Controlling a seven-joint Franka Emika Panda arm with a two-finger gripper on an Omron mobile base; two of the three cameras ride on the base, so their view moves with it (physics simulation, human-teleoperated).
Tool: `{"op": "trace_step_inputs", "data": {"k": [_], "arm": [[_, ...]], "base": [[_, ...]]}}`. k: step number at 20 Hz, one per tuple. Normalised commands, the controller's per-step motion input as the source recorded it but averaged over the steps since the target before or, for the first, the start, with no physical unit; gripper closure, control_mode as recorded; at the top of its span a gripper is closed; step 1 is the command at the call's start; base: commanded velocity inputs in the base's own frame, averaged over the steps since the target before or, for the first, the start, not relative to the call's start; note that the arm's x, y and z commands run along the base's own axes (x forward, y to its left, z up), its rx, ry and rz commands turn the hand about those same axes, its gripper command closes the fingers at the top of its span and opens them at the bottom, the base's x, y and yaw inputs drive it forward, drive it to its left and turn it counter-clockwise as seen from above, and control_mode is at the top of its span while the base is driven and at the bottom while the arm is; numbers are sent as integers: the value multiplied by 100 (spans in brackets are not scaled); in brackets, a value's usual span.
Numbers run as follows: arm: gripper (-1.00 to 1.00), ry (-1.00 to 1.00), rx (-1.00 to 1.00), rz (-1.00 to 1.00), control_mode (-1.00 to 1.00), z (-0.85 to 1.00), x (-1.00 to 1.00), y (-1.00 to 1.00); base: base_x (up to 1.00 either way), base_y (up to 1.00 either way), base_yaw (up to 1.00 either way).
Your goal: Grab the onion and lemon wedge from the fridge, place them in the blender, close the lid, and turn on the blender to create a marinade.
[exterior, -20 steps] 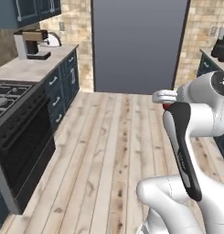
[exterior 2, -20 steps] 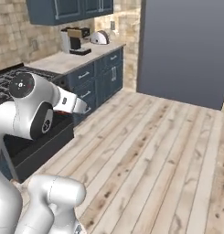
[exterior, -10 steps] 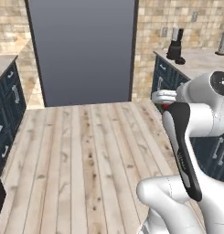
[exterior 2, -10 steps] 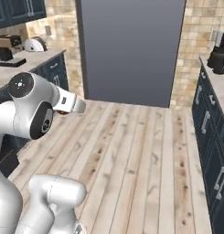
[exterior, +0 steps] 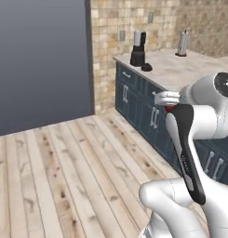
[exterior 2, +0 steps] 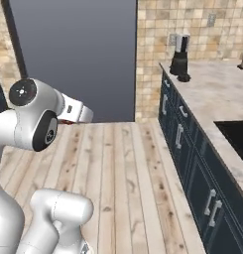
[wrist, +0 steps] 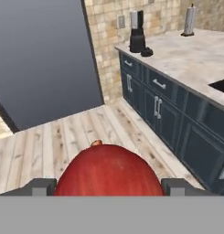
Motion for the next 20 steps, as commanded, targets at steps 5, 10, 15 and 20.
{"op": "trace_step_inputs", "data": {"k": [5,10,15,20], "arm": [[100,0,0,0,100,0,0,0],[100,0,0,0,100,0,0,0],[100,0,0,0,100,0,0,0],[100,0,0,0,100,0,0,0]], "base": [[100,16,-37],[100,14,-35],[100,18,-33],[100,30,-32]]}}
